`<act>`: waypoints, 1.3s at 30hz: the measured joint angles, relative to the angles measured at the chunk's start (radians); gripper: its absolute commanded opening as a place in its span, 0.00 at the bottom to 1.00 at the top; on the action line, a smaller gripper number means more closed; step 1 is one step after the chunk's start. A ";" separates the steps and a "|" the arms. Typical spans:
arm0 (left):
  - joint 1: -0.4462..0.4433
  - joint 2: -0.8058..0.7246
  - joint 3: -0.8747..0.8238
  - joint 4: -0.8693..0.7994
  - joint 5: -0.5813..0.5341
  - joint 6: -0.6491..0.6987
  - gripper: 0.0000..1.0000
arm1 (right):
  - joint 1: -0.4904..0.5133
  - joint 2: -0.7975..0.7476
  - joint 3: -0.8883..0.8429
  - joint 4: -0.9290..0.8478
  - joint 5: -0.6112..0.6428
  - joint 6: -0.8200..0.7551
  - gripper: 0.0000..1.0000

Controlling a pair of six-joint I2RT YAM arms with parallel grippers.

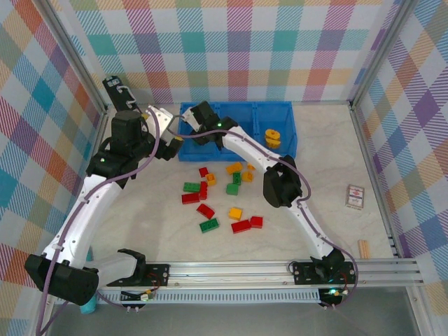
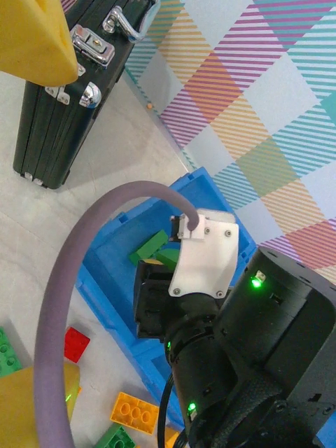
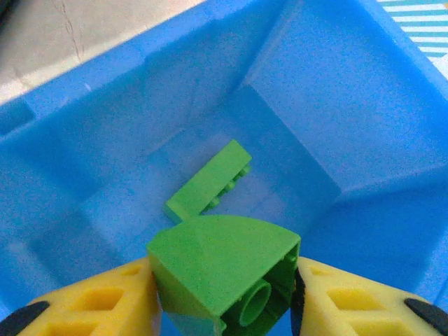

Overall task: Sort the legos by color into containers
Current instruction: Place the lego in the container.

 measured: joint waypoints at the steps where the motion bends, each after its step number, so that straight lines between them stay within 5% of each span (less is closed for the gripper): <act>1: 0.000 0.000 0.000 0.000 0.000 0.000 1.00 | 0.002 0.001 -0.004 -0.001 0.006 -0.010 0.48; 13: 0.000 0.001 0.000 -0.001 0.004 -0.003 1.00 | 0.027 0.023 -0.026 -0.001 0.045 -0.138 0.51; 28: 0.000 0.001 0.001 -0.008 0.019 -0.004 1.00 | 0.038 0.026 -0.053 0.009 0.041 -0.231 0.68; 39: 0.000 0.001 0.027 -0.008 0.045 -0.023 1.00 | 0.041 -0.274 -0.342 -0.008 0.050 -0.069 0.72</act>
